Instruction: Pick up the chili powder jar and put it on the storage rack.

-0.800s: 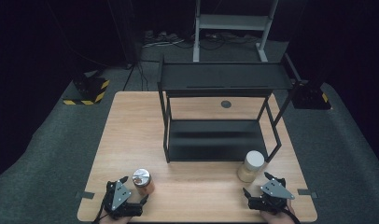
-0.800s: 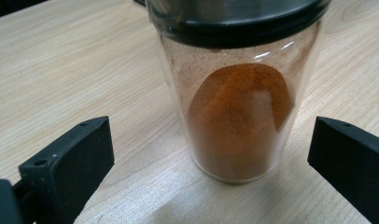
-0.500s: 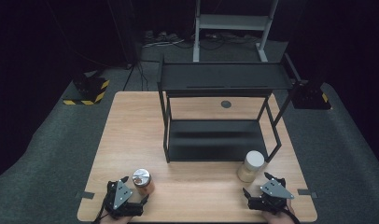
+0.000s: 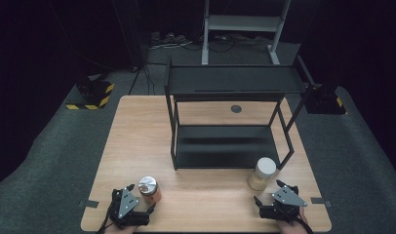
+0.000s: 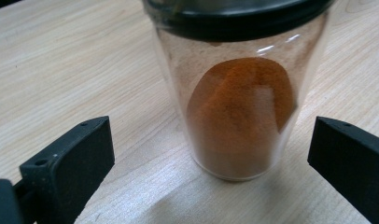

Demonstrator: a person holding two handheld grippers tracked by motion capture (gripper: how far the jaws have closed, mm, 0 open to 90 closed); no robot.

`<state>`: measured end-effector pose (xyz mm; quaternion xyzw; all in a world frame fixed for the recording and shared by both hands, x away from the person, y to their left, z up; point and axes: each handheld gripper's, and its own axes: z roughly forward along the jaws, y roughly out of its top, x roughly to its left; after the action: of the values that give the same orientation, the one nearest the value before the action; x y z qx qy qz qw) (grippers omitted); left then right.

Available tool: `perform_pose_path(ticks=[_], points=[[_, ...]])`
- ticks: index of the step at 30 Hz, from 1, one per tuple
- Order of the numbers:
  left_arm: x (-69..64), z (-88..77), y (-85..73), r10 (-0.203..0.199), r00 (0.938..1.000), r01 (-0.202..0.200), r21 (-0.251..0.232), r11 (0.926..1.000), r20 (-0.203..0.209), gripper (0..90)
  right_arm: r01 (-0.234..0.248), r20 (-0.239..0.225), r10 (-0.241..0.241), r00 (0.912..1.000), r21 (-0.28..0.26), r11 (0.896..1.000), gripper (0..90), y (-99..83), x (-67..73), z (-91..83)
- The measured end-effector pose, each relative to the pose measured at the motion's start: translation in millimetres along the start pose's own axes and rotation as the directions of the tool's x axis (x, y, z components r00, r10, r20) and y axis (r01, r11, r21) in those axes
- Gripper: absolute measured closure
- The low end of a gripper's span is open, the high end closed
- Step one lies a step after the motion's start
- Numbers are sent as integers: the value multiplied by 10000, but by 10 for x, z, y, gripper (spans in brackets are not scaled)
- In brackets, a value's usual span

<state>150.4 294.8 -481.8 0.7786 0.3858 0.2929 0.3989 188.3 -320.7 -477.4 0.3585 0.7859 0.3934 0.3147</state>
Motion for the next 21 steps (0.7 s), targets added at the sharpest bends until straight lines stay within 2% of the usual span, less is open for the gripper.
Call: perform_pose_path(ticks=[6, 11, 16, 21], points=[[51, -27, -57, -294, 9995, 298, -301, 9991, 131, 7, 209, 7, -209, 9998, 108, 9997, 0, 21, 21, 10], [71, -48, -86, -229, 9994, 240, -429, 9988, 254, 6, 62, 73, -63, 10000, 75, 10000, 1, 14, 18, 7], [106, -96, -107, -373, 9987, 392, -526, 9978, 361, 6, 85, 49, -86, 10000, 131, 9999, 1, 25, 15, 13], [118, -166, -122, -646, 9971, 682, -986, 9928, 391, 5, 99, 41, -99, 9999, 112, 9999, 1, 21, 14, 11]])
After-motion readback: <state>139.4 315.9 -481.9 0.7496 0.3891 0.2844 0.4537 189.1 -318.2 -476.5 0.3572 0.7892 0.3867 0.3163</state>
